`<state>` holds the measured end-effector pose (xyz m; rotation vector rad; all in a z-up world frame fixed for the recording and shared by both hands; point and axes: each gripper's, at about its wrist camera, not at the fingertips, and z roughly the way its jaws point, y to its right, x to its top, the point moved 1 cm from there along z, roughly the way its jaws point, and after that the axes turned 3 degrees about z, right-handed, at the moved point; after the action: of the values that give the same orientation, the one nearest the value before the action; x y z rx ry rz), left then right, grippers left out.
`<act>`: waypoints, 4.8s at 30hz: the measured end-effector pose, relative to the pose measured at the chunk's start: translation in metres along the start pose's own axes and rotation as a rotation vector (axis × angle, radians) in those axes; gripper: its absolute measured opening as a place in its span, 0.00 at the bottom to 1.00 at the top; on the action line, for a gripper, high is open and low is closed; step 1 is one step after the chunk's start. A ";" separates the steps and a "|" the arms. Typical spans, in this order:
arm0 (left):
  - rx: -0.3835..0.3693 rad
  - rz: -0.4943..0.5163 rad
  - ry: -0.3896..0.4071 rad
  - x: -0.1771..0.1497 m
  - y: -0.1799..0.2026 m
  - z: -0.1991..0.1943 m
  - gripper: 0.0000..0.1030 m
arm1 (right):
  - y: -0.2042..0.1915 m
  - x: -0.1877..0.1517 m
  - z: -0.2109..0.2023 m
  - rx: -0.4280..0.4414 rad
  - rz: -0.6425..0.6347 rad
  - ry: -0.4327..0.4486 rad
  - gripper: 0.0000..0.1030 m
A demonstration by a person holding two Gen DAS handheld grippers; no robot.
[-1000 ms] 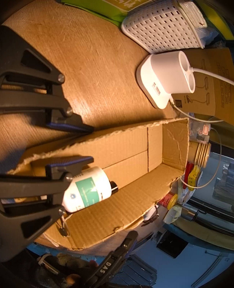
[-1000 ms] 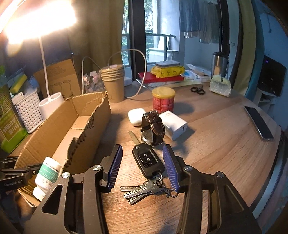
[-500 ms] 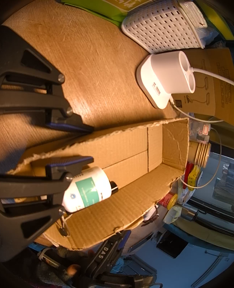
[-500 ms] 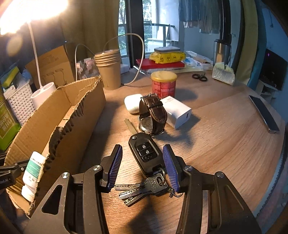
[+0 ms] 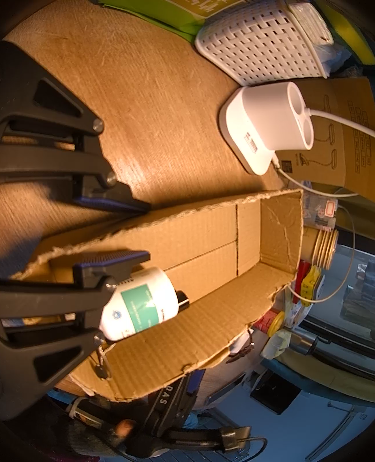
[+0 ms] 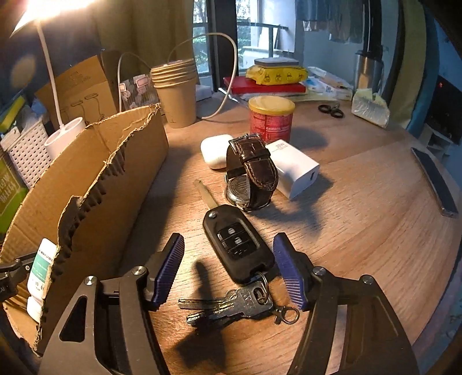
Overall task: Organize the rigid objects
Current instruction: 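Position the right gripper around the car key fob, then grasp the black car key fob with the right gripper and lift, then carry the car keys into the cardboard box and release them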
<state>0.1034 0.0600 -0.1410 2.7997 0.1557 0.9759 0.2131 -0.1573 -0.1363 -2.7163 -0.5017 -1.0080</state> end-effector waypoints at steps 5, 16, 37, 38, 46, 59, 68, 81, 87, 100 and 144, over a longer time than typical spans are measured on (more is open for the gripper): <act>0.000 0.001 0.000 0.000 0.000 0.000 0.27 | 0.004 0.002 0.009 0.012 0.021 -0.041 0.66; 0.000 0.001 0.000 0.000 0.000 0.000 0.27 | -0.002 -0.001 0.007 -0.004 -0.022 -0.020 0.39; 0.000 0.000 0.001 0.000 0.000 0.000 0.27 | -0.024 0.006 -0.048 -0.005 -0.083 0.147 0.37; 0.000 0.000 0.001 0.000 0.000 0.000 0.27 | -0.025 0.007 -0.051 -0.003 -0.087 0.153 0.37; 0.000 0.000 0.000 0.000 0.000 0.000 0.27 | -0.041 0.013 -0.078 0.026 -0.123 0.210 0.37; 0.000 0.000 0.001 0.000 -0.001 0.000 0.27 | -0.069 0.023 -0.110 0.077 -0.194 0.299 0.37; 0.000 0.000 0.001 0.000 -0.001 0.000 0.27 | -0.088 0.023 -0.110 0.108 -0.225 0.301 0.37; 0.000 -0.001 0.000 0.000 -0.001 0.000 0.27 | -0.116 0.027 -0.115 0.160 -0.275 0.320 0.37; 0.000 -0.001 0.000 0.000 -0.001 0.000 0.27 | -0.123 0.028 -0.106 0.180 -0.283 0.304 0.37; 0.000 0.000 0.000 -0.001 -0.001 0.000 0.27 | -0.123 0.023 -0.068 0.200 -0.256 0.209 0.37; -0.001 -0.001 -0.001 -0.003 -0.001 0.001 0.27 | -0.117 0.014 -0.058 0.217 -0.225 0.166 0.37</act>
<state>0.1020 0.0608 -0.1438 2.7986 0.1558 0.9744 0.1438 -0.0632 -0.0754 -2.4007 -0.8464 -1.1466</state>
